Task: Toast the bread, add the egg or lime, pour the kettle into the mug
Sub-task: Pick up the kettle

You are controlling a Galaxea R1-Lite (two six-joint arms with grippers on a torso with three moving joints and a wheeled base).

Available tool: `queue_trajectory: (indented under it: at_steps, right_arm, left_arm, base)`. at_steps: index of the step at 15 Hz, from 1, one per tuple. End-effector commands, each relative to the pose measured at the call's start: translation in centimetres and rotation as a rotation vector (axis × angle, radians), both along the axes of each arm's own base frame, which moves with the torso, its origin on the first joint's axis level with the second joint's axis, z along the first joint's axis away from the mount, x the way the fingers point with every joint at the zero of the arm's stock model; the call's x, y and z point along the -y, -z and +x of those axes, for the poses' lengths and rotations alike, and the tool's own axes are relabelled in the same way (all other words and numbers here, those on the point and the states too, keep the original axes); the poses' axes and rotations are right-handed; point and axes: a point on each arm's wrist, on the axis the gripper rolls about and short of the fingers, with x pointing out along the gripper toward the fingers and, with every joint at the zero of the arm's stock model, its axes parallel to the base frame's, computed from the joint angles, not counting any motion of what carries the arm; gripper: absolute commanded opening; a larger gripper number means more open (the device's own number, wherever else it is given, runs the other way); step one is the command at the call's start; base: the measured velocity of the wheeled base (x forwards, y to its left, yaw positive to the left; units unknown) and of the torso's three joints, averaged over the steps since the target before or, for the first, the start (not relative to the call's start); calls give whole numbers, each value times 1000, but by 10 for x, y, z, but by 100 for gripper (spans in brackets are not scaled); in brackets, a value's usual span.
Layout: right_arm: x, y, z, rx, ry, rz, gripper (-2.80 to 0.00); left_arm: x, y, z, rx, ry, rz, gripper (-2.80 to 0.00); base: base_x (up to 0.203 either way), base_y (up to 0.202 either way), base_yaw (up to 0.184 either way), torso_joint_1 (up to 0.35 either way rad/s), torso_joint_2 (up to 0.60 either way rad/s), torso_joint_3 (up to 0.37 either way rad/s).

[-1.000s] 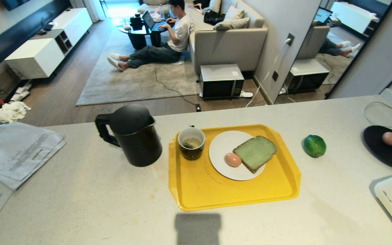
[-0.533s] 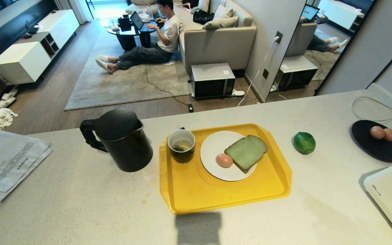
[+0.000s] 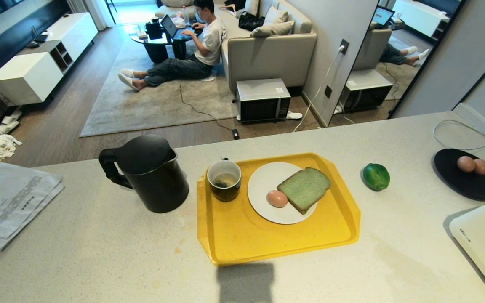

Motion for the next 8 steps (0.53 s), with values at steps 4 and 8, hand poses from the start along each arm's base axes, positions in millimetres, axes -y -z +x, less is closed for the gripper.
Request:
queue_trajectory:
  at_steps: [4, 8]
  right_arm:
    - [0, 0, 0, -3, 0, -1, -280]
    - [0, 0, 0, -3, 0, -1, -280]
  left_arm:
    - [0, 0, 0, -2, -2, 3, -280]
    - [0, -22, -7, 56, -23, 0, -280]
  base:
    - [0, 0, 0, 0, 0, 0]
    - [0, 0, 0, 0, 0, 0]
